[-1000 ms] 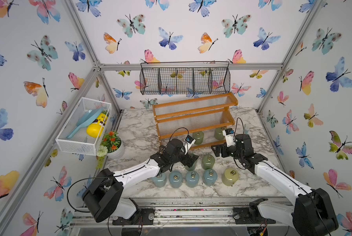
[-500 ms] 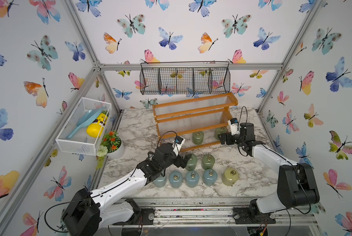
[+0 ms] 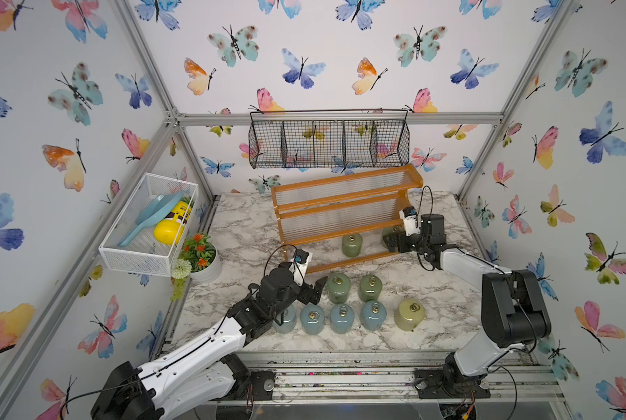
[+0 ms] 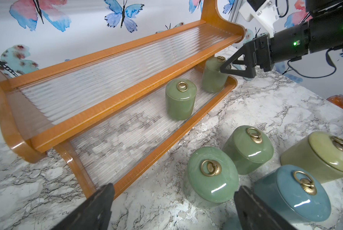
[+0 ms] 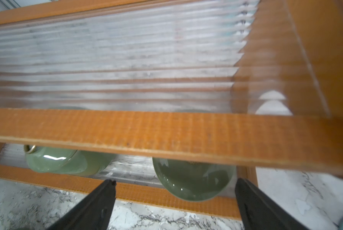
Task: Remove the tea canisters from the shelf
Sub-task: Pick up the tea canister from the shelf.
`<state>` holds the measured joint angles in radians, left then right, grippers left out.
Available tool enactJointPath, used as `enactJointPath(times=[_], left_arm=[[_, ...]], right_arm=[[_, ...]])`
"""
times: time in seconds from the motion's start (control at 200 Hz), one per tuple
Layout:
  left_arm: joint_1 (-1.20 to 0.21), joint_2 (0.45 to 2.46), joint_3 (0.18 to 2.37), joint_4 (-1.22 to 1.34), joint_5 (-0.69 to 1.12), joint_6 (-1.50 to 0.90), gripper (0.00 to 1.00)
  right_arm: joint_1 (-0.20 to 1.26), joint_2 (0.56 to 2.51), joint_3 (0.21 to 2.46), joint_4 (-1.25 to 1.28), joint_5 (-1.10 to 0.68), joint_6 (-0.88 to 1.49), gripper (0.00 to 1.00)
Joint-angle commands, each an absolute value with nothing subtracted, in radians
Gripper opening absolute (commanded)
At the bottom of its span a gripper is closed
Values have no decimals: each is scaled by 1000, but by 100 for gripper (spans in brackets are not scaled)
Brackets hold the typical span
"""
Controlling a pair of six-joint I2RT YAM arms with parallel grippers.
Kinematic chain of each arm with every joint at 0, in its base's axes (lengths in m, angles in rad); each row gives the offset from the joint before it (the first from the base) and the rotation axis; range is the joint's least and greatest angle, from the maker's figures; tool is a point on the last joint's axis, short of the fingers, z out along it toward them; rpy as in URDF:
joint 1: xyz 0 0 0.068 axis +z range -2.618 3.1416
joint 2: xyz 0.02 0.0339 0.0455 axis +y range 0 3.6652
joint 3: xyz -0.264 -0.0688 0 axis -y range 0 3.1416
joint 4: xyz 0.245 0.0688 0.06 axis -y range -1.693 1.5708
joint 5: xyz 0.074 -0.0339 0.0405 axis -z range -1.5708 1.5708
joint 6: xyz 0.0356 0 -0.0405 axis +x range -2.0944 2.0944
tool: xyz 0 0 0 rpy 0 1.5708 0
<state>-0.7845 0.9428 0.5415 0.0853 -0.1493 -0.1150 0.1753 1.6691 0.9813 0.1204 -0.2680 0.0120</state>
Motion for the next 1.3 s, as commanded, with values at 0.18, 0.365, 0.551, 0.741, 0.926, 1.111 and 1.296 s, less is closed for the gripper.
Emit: enactJointPath(times=[0.18,0.365,0.551,0.741,0.926,1.111,1.296], left_arm=[[-778,915,537,72,-190,-128,99],[-778,907,523,80,-193,-136,98],[-779,910,517,74,-198,-138,98],[-778,923,525,70,-201,-136,98],[-778,945,545,61,-195,-127,99],[-779,958,553,60,-190,-124,98],[-778,958,550,54,-187,-133,99]], right_arm=[[169,1741,1053,156,-266,-5,100],[169,1781,1084,153,-248,-15,100],[169,1816,1123,139,-228,-27,100],[169,1853,1150,121,-215,-38,100],[168,1875,1162,119,-212,-40,99],[168,1889,1176,129,-224,-35,97],[168,1904,1190,123,-235,-33,88]])
